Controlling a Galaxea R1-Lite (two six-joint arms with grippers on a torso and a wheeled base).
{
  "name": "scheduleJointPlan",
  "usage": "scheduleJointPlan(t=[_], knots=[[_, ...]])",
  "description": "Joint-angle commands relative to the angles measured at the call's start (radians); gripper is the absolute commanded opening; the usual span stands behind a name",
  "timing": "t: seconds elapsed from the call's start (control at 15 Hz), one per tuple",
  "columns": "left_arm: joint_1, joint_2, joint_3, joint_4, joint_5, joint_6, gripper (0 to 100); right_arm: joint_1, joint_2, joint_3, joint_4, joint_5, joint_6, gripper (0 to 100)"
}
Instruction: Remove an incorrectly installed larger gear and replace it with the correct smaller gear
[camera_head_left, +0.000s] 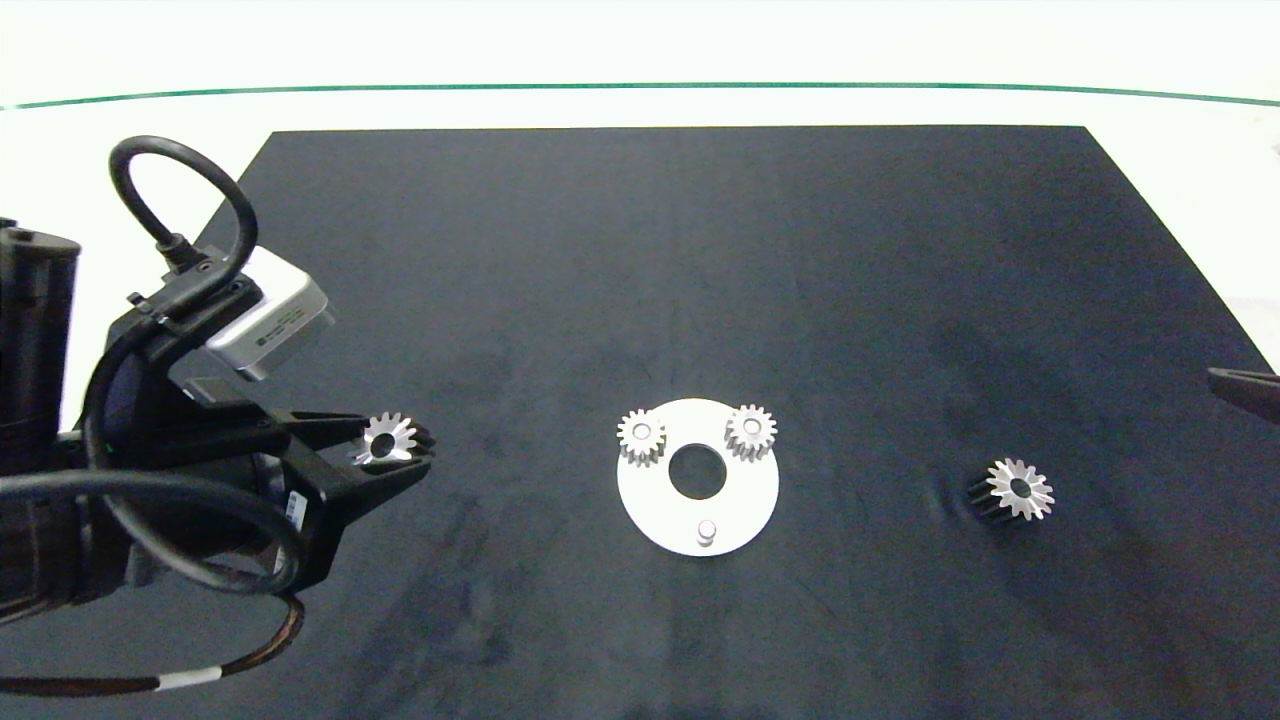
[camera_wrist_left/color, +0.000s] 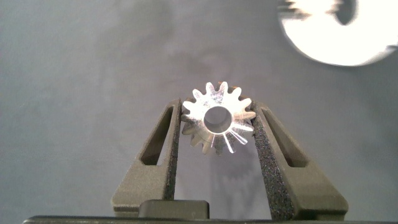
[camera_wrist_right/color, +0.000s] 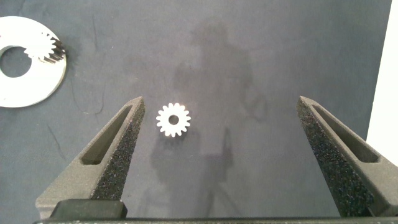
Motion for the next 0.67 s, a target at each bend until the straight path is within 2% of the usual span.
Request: scheduleJointPlan(t=[0.07, 0.13, 0.33, 0.47, 0.67], knots=[[-0.139, -0.094, 0.000, 0.019, 0.011, -0.005, 13, -0.001, -0.002, 0.002, 0.002, -0.001, 0.002, 100], [-0.166, -0.094, 0.002, 0.019, 0.011, -0.006, 13, -0.001, -0.004, 0.003, 0.002, -0.002, 0.012, 100], [-0.258, -0.064, 0.025, 0.018, 0.020, -0.006, 13, -0.003, -0.024, 0.023, 0.002, -0.002, 0.014, 100], [-0.300, -0.015, 0.031, 0.016, 0.080, -0.006, 13, -0.003, -0.050, 0.025, 0.002, -0.005, 0.019, 100], [-0.352, 0.051, 0.026, 0.002, 0.129, -0.001, 13, -0.035, -0.070, 0.023, 0.002, -0.008, 0.020, 100]])
